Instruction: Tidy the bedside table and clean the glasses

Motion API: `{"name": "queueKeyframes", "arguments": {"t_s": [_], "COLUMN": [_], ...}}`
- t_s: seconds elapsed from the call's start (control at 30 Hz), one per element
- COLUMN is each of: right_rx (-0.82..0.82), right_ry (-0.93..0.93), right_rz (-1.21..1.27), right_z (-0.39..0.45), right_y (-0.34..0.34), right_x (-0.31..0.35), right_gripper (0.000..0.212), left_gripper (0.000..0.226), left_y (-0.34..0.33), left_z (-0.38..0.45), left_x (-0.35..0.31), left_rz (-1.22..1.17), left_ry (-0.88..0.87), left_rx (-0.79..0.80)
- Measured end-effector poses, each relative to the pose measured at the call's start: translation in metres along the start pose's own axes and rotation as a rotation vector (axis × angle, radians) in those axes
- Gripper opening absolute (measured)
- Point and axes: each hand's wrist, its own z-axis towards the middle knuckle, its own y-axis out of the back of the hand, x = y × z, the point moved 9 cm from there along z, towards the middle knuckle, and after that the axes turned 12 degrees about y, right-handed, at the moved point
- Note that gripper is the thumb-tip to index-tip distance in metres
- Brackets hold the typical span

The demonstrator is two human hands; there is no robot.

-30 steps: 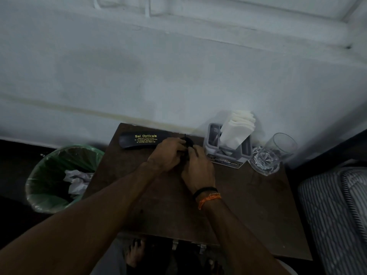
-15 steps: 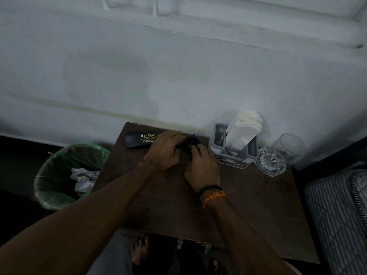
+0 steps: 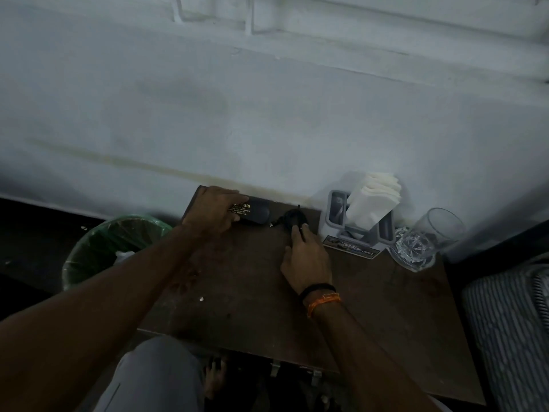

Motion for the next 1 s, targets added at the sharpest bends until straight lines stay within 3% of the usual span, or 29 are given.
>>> {"name": "queueKeyframes", "arguments": {"t_s": [0.13, 0.57, 1.0], "right_rx": [0.007, -0.060, -0.049], "right_ry": [-0.011, -0.012, 0.010], "right_rz": [-0.025, -0.096, -0.043], "right_z": [0.001, 0.003, -0.005], "right_y": [0.000, 0.014, 0.040], "right_x": [0.000, 0.000, 0.006], "right_gripper": [0.060, 0.062, 0.065], "left_gripper": [0.059, 0.063, 0.074], "left_y": [0.002, 0.002, 0.001], "left_z": [0.000, -0.015, -0.039], "left_x": [-0.003, -0.016, -0.080], "left_rz": [-0.055, -0.067, -0.055], "left_ry": [-0.037, -0.088, -0.112], "left_rx": [0.043, -0.082, 0.093]}}
